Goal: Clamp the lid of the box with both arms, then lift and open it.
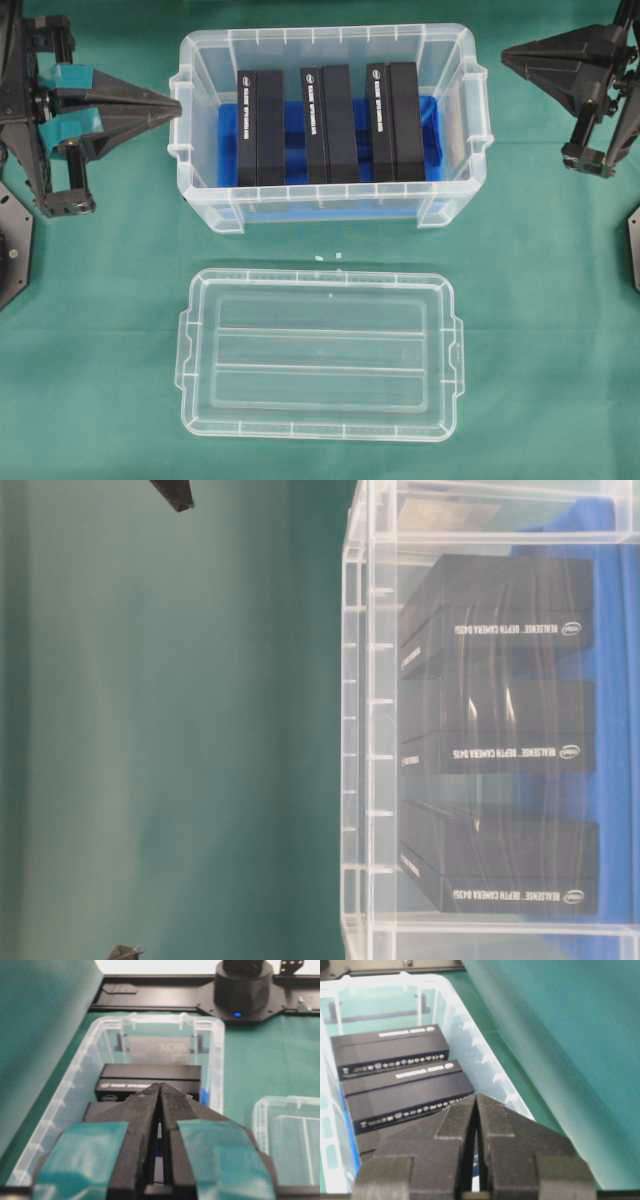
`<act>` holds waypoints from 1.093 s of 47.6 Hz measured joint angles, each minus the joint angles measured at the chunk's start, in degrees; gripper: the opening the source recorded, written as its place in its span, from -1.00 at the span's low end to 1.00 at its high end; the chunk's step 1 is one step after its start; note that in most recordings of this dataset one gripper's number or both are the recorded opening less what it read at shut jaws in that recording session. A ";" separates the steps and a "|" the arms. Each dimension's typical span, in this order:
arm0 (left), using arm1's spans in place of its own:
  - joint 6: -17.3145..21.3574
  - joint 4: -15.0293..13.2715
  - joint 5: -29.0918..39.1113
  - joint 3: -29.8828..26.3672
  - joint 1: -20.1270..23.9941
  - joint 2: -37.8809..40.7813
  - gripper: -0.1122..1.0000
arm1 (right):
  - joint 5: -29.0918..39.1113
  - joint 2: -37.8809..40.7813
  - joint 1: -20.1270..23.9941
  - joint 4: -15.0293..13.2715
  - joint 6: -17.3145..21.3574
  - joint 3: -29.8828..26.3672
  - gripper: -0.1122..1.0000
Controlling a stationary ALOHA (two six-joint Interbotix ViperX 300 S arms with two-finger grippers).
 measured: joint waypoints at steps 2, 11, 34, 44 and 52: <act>0.00 0.00 0.00 0.00 -0.53 0.00 -0.77 | -0.53 0.00 0.00 0.00 0.00 0.00 -0.80; 0.09 0.00 -0.09 0.00 -3.34 0.00 -0.77 | -2.99 0.00 0.09 0.09 0.09 0.35 -0.80; 0.00 0.00 0.62 0.09 -4.92 0.00 -0.77 | -3.43 0.00 3.52 0.09 0.26 0.44 -0.80; 0.00 0.00 0.62 0.18 -4.92 0.00 -0.77 | -3.43 0.00 3.52 0.00 0.26 0.44 -0.80; 0.00 0.00 0.62 0.18 -4.92 0.00 -0.77 | -3.43 0.00 3.52 0.00 0.18 0.44 -0.80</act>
